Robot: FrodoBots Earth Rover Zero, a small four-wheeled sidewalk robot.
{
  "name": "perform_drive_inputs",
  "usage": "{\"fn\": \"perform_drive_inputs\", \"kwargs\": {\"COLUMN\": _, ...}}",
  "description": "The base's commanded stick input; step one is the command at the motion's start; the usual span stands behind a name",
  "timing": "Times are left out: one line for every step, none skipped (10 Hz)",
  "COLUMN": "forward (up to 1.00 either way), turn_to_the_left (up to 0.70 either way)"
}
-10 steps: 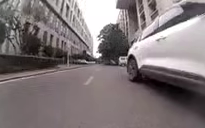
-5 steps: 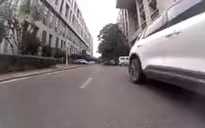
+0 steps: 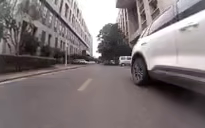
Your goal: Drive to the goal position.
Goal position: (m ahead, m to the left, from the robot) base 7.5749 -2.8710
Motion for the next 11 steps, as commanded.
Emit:
{"fn": "perform_drive_inputs", "kwargs": {"forward": 0.70, "turn_to_the_left": 0.00}}
{"fn": "perform_drive_inputs", "kwargs": {"forward": 0.70, "turn_to_the_left": 0.00}}
{"fn": "perform_drive_inputs", "kwargs": {"forward": 0.70, "turn_to_the_left": 0.00}}
{"fn": "perform_drive_inputs", "kwargs": {"forward": 0.70, "turn_to_the_left": 0.00}}
{"fn": "perform_drive_inputs", "kwargs": {"forward": 0.70, "turn_to_the_left": 0.00}}
{"fn": "perform_drive_inputs", "kwargs": {"forward": 0.70, "turn_to_the_left": 0.00}}
{"fn": "perform_drive_inputs", "kwargs": {"forward": 0.70, "turn_to_the_left": 0.00}}
{"fn": "perform_drive_inputs", "kwargs": {"forward": 0.70, "turn_to_the_left": 0.00}}
{"fn": "perform_drive_inputs", "kwargs": {"forward": 0.70, "turn_to_the_left": 0.00}}
{"fn": "perform_drive_inputs", "kwargs": {"forward": 0.70, "turn_to_the_left": 0.00}}
{"fn": "perform_drive_inputs", "kwargs": {"forward": 0.70, "turn_to_the_left": 0.00}}
